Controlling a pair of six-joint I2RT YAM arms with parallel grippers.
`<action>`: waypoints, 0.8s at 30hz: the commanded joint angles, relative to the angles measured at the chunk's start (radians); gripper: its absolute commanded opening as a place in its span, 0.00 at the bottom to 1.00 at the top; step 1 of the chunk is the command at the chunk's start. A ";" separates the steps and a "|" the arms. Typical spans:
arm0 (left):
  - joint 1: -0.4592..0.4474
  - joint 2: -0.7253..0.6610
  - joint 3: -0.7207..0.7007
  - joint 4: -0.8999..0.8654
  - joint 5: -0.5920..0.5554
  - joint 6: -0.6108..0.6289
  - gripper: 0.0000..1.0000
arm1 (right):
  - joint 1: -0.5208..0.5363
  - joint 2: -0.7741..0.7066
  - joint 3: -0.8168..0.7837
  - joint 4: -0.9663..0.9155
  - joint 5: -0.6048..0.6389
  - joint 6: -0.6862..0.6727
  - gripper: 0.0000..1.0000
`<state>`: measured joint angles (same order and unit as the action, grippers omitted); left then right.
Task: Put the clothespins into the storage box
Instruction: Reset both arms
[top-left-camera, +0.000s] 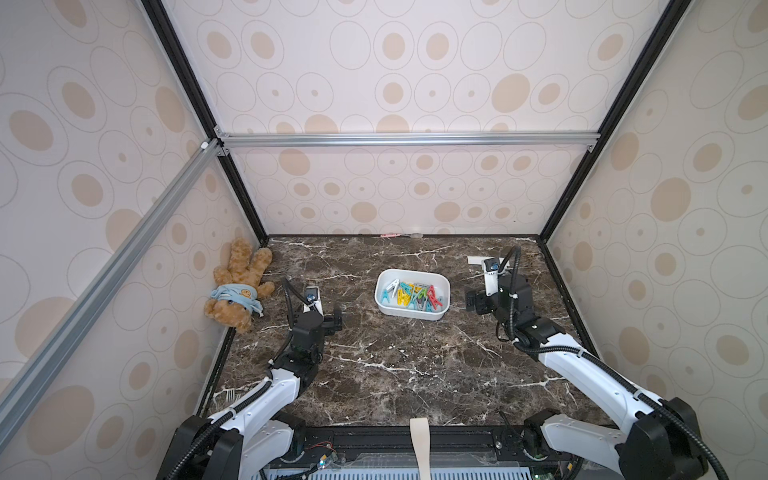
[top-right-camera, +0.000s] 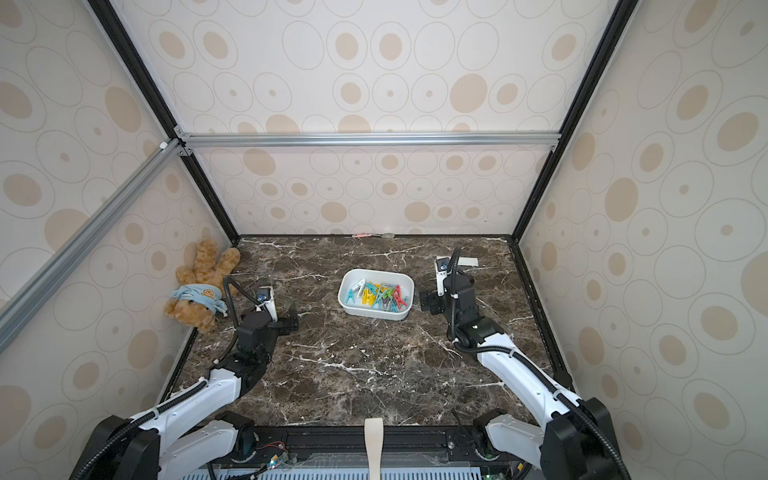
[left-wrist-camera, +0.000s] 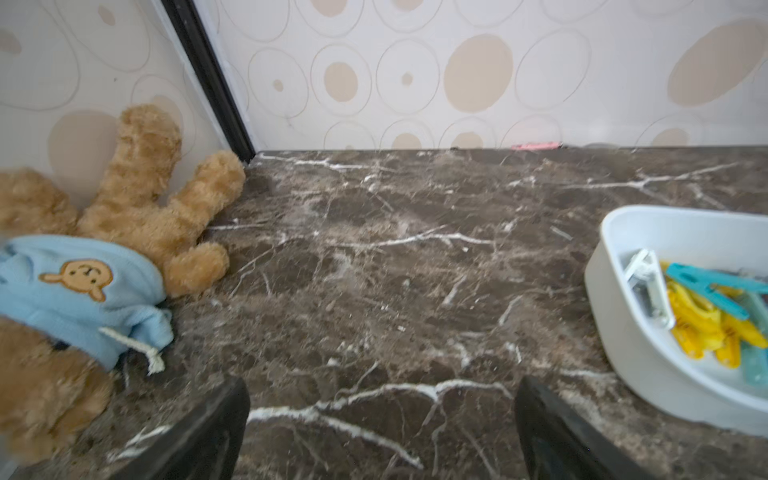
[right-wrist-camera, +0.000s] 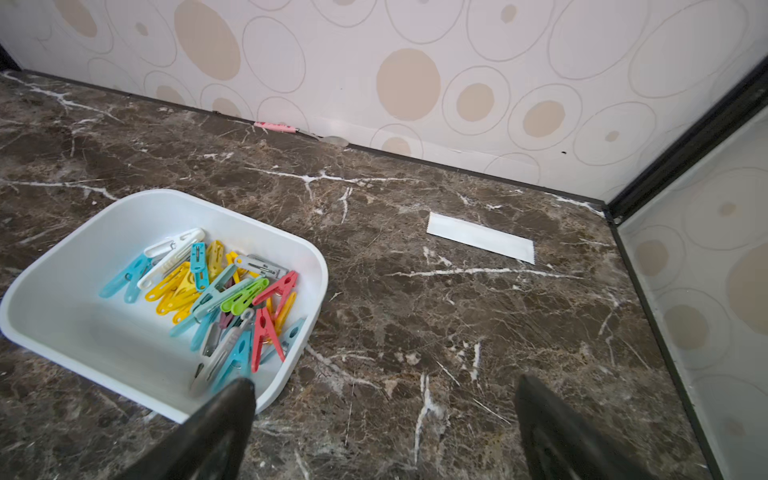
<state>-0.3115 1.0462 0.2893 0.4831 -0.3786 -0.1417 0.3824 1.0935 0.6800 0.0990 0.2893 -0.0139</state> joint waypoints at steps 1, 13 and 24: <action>0.035 0.009 -0.011 0.202 -0.068 0.083 0.99 | -0.013 -0.046 -0.114 0.202 0.124 -0.027 1.00; 0.163 0.196 -0.086 0.434 -0.012 0.016 0.99 | -0.210 0.101 -0.356 0.535 0.038 0.017 1.00; 0.257 0.477 -0.096 0.896 0.072 0.082 0.99 | -0.289 0.443 -0.335 0.857 -0.056 0.001 1.00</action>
<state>-0.0746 1.4342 0.1761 1.1721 -0.3386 -0.0898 0.0998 1.4834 0.3317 0.8314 0.2653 -0.0086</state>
